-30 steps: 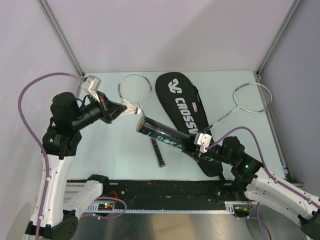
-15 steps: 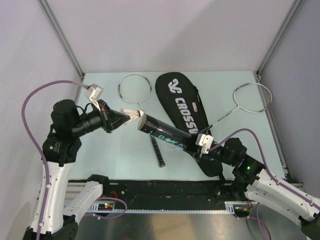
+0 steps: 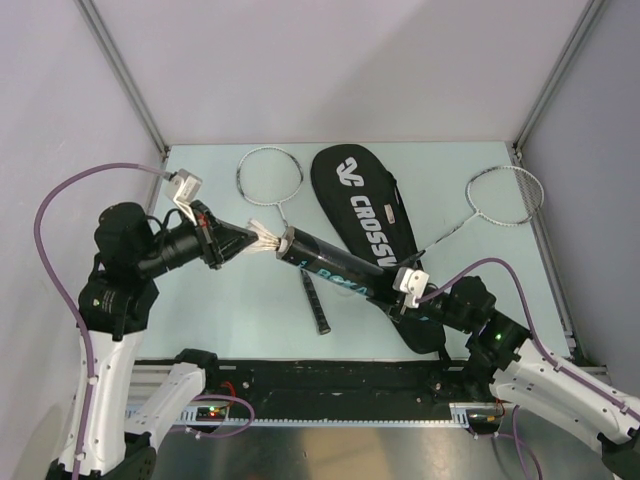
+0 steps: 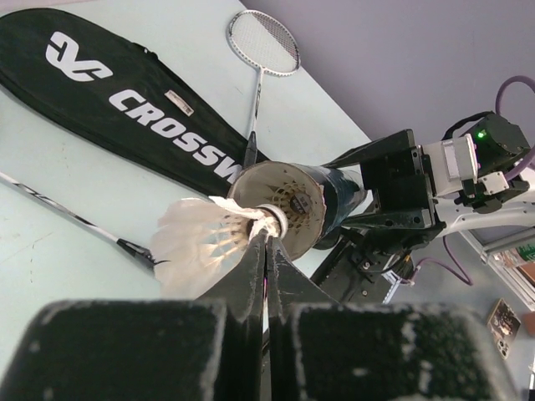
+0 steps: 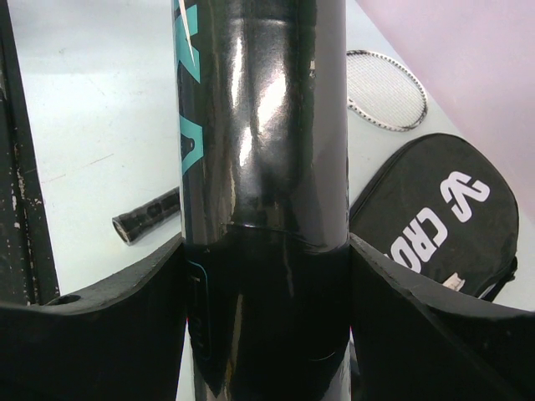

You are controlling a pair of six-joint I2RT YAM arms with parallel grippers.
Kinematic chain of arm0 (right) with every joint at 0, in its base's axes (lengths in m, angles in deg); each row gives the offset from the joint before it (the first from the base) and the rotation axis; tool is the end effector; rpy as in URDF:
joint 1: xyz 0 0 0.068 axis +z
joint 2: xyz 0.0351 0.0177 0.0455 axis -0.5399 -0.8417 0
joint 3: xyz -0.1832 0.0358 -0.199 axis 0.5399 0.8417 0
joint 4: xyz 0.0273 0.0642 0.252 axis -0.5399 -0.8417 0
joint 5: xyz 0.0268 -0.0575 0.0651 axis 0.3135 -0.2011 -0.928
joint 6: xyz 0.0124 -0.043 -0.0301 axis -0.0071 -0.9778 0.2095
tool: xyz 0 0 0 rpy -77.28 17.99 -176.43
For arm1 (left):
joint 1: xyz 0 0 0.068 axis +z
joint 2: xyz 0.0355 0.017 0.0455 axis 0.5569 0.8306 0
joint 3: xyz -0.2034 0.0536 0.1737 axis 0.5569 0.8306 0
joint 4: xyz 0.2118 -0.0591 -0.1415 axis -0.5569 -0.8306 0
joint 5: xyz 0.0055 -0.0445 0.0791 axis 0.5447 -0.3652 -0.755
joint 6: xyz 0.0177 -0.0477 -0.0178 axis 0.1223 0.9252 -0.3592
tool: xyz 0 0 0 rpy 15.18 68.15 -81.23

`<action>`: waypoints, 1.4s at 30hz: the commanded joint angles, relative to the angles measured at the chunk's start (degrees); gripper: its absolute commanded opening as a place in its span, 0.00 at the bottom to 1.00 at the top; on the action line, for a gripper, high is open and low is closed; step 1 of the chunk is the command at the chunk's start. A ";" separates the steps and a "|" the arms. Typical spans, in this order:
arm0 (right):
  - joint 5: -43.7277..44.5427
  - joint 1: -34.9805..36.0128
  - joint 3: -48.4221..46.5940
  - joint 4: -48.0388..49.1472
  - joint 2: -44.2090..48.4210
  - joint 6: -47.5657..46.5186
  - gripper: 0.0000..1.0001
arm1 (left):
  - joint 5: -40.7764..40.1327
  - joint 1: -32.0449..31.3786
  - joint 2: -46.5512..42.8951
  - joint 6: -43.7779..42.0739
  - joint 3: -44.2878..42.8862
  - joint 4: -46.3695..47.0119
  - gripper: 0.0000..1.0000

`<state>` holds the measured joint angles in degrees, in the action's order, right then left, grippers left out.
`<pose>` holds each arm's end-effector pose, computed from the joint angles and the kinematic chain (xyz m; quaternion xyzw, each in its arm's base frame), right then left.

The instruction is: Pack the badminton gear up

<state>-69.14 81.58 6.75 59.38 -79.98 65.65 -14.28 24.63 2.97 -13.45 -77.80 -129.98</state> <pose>0.0944 0.1206 0.2654 -0.5011 0.5435 0.2265 0.6342 0.1135 -0.0427 0.4372 0.1751 0.7481 -0.4064 0.4945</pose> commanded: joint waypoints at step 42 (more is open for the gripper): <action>-7.83 0.49 -0.66 18.53 -7.45 1.42 0.04 | 1.57 -12.45 0.95 13.42 14.26 15.98 0.28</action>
<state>-74.78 81.67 7.69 67.22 -88.11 66.11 -11.99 13.22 4.46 -0.18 -62.87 -114.07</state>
